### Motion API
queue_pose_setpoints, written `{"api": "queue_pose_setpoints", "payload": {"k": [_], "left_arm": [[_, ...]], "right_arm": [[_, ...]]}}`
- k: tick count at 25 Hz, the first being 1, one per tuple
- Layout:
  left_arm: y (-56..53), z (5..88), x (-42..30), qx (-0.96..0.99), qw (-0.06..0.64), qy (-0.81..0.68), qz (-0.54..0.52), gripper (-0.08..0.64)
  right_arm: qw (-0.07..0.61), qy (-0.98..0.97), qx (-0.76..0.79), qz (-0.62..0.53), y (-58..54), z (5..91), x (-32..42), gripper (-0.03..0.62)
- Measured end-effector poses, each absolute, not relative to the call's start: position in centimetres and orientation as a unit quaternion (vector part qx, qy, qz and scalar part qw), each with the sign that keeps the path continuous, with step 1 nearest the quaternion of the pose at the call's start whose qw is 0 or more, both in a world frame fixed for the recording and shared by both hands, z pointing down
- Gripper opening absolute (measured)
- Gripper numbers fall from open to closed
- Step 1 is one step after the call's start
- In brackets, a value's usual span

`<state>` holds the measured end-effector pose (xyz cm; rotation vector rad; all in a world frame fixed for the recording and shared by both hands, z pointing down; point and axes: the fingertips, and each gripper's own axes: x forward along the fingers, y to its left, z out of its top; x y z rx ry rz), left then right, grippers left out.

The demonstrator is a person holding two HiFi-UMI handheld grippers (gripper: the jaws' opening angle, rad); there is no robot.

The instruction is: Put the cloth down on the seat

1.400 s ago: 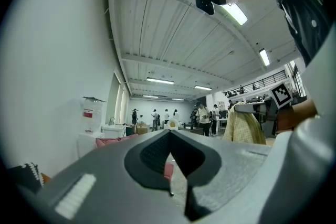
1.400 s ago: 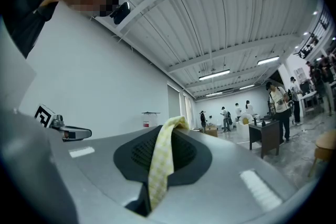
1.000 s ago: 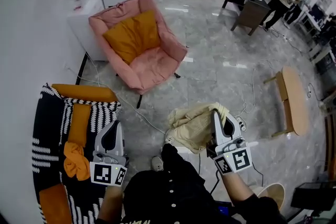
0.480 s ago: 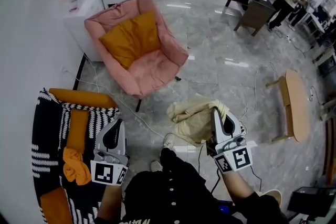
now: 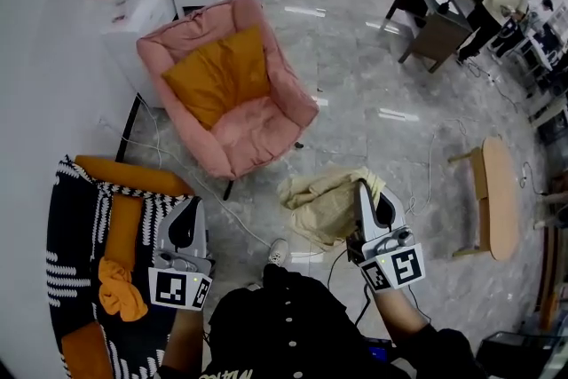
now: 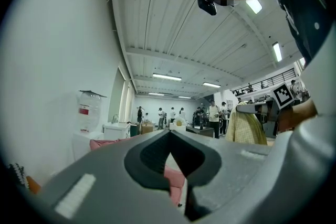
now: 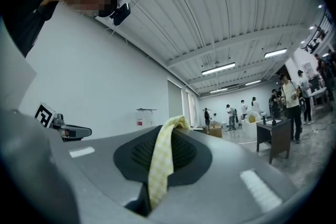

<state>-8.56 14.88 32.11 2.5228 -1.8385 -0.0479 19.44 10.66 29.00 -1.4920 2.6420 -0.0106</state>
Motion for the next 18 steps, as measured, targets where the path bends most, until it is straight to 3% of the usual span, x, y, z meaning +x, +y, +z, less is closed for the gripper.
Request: {"api": "queue_pose_setpoints", "payload": {"k": [18], "left_arm": [[10.1,32.8,-8.9,0.775,0.022,-0.631,-0.008,0.0]], "right_arm": [[0.058,0.884,-0.463,-0.011,3.3,29.6,19.5,0.04]]}}
